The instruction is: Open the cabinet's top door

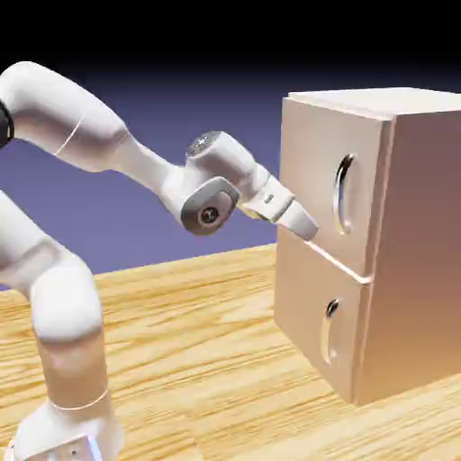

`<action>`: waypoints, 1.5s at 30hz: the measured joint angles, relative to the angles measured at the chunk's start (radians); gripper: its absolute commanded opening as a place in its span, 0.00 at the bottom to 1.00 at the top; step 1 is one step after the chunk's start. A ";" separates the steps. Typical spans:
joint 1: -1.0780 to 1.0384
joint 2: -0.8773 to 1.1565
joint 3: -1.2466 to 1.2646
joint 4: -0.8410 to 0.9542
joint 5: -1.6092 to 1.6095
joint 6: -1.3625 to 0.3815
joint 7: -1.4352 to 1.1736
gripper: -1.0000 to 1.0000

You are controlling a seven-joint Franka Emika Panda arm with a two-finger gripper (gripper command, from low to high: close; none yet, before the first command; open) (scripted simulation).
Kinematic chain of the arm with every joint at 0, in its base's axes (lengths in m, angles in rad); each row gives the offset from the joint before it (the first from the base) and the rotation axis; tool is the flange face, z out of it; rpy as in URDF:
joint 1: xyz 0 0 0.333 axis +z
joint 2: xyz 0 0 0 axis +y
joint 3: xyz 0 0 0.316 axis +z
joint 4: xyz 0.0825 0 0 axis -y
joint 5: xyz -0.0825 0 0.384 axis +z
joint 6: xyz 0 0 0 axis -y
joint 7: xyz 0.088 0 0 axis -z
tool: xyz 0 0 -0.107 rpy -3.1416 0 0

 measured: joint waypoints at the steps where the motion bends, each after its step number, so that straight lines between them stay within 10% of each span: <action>1: 0.012 -0.008 -0.015 0.003 -0.043 -0.004 -0.016 0.50; 45: 0.553 -0.353 -0.678 0.134 -1.957 -0.173 -0.722 0.50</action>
